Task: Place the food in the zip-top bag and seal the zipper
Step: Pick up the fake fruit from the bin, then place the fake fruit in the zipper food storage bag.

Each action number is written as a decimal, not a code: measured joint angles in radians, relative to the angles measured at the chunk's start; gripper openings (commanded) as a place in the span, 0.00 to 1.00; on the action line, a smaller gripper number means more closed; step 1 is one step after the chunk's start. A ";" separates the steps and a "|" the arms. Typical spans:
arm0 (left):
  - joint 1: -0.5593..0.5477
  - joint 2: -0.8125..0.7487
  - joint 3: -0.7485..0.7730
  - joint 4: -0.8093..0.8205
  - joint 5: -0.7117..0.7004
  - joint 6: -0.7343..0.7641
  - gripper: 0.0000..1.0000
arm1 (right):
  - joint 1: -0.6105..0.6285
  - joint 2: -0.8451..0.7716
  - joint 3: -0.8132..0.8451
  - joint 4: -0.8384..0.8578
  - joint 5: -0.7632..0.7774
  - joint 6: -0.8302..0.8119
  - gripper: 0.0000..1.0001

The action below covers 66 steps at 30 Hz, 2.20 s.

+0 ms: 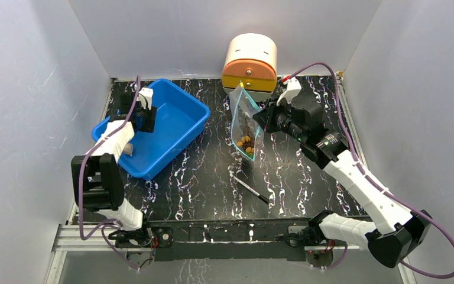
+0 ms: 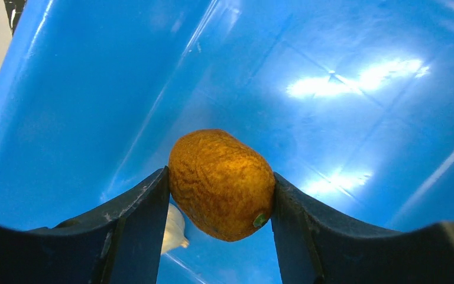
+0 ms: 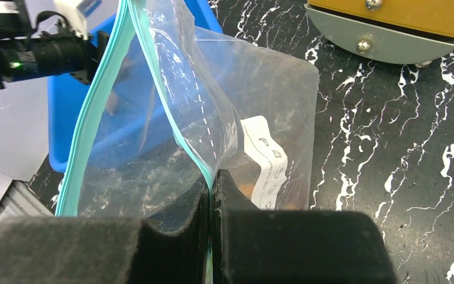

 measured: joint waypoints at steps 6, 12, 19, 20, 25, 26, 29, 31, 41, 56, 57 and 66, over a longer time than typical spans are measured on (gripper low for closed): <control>-0.001 -0.109 0.013 -0.079 0.117 -0.144 0.29 | 0.000 0.000 0.000 -0.014 0.033 -0.001 0.00; -0.001 -0.172 0.074 -0.146 0.328 -0.307 0.28 | 0.000 0.011 0.000 -0.026 0.056 0.000 0.00; -0.018 -0.324 0.061 -0.105 0.634 -0.493 0.24 | 0.000 0.041 -0.013 -0.025 0.063 0.019 0.00; -0.022 -0.344 0.057 -0.094 0.662 -0.517 0.24 | 0.000 0.046 -0.018 -0.024 0.062 0.023 0.00; -0.066 -0.426 0.024 0.022 0.802 -0.679 0.24 | 0.000 0.079 -0.044 -0.017 0.058 0.042 0.00; -0.086 -0.432 0.016 0.050 0.814 -0.711 0.24 | 0.000 0.083 -0.051 -0.011 0.058 0.045 0.00; -0.174 -0.439 -0.007 0.120 0.831 -0.786 0.24 | 0.000 0.097 -0.063 -0.001 0.055 0.053 0.00; -0.232 -0.439 -0.016 0.150 0.834 -0.819 0.24 | 0.000 0.105 -0.065 0.005 0.051 0.061 0.00; -0.408 -0.417 -0.022 0.315 0.832 -0.934 0.24 | 0.000 0.138 -0.066 0.046 0.024 0.101 0.00; -0.637 -0.265 -0.014 0.323 0.738 -0.891 0.31 | 0.000 0.138 -0.066 0.055 -0.002 0.127 0.00; -0.637 -0.266 -0.012 0.310 0.726 -0.879 0.32 | 0.000 0.138 -0.066 0.055 -0.002 0.128 0.00; -0.639 -0.267 0.024 0.217 0.646 -0.806 0.39 | 0.000 0.138 -0.071 0.070 -0.013 0.137 0.00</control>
